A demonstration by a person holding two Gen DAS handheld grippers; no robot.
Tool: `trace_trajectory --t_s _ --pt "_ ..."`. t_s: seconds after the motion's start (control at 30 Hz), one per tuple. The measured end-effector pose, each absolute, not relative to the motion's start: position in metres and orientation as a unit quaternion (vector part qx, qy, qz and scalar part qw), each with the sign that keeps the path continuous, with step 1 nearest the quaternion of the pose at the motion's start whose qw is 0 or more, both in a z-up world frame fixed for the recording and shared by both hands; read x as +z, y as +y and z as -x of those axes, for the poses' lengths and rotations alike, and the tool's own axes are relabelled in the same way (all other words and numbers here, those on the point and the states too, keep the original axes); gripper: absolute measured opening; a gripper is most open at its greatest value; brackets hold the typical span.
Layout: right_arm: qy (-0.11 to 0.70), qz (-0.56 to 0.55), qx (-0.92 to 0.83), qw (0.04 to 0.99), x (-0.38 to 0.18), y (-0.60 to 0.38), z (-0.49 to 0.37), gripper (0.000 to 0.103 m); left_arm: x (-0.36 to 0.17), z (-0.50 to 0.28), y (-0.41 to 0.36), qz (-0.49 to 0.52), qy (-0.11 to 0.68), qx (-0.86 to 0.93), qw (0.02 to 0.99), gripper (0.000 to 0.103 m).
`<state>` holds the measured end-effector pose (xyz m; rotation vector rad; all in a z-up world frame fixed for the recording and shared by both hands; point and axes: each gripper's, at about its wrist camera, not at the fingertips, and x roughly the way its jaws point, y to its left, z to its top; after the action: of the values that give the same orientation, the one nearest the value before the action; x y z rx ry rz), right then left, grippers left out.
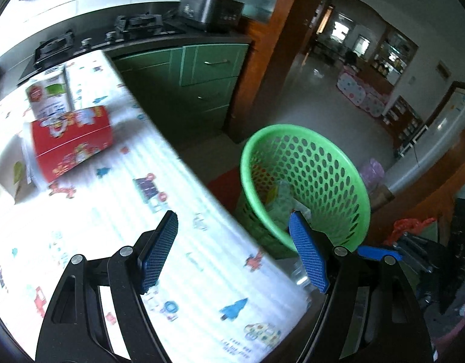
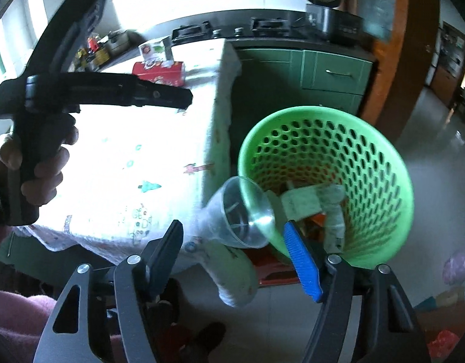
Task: Collect trash
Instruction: 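Open the left gripper over the basket to drop the clear plastic cup, then grasp the white paper cup with the left gripper while the right gripper grasps the red printed cup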
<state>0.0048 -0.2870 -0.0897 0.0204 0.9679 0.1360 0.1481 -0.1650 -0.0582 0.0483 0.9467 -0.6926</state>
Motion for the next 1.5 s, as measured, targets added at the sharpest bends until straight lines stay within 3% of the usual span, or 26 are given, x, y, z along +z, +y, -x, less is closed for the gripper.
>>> trace_trajectory --t_s 0.23,0.57,0.6,0.67,0.73,1.1,1.13,1.17,1.2,1.5 --pt "0.482 -0.003 0.066 0.874 -0.102 -0.287 -0.019 0.064 -0.057 -0.149 -0.133 -0.002 0.445 -0.3 0.844 0.075" --pt "0.493 -0.02 0.094 0.865 -0.108 -0.281 -0.031 0.021 -0.067 -0.15 -0.112 0.008 0.453 -0.28 0.846 0.075" --pt "0.493 -0.021 0.095 0.865 -0.107 -0.281 -0.032 0.02 -0.068 -0.15 -0.11 0.009 0.454 -0.278 0.847 0.075" --pt "0.49 -0.027 0.1 0.865 -0.105 -0.281 -0.033 0.007 -0.069 -0.152 -0.107 0.01 0.455 -0.274 0.847 0.075" --pt "0.487 -0.04 0.106 0.866 -0.102 -0.282 -0.033 0.005 -0.07 -0.153 -0.104 0.014 0.457 -0.27 0.847 0.075" --pt "0.475 -0.02 0.031 0.879 -0.081 -0.31 -0.051 0.008 -0.07 -0.154 -0.082 0.025 0.456 -0.252 0.853 0.075" --pt "0.478 -0.019 0.022 0.878 -0.081 -0.314 -0.054 0.02 -0.07 -0.155 -0.079 0.027 0.456 -0.25 0.854 0.075" --pt "0.478 -0.02 0.016 0.878 -0.08 -0.317 -0.057 0.041 -0.069 -0.155 -0.074 0.03 0.455 -0.246 0.855 0.075" --pt "0.477 -0.02 0.01 0.878 -0.079 -0.319 -0.059 0.047 -0.069 -0.156 -0.069 0.032 0.454 -0.241 0.857 0.075" --pt "0.468 -0.01 -0.004 0.884 -0.066 -0.315 -0.081 0.059 -0.065 -0.167 -0.017 0.054 0.449 -0.192 0.871 0.078"
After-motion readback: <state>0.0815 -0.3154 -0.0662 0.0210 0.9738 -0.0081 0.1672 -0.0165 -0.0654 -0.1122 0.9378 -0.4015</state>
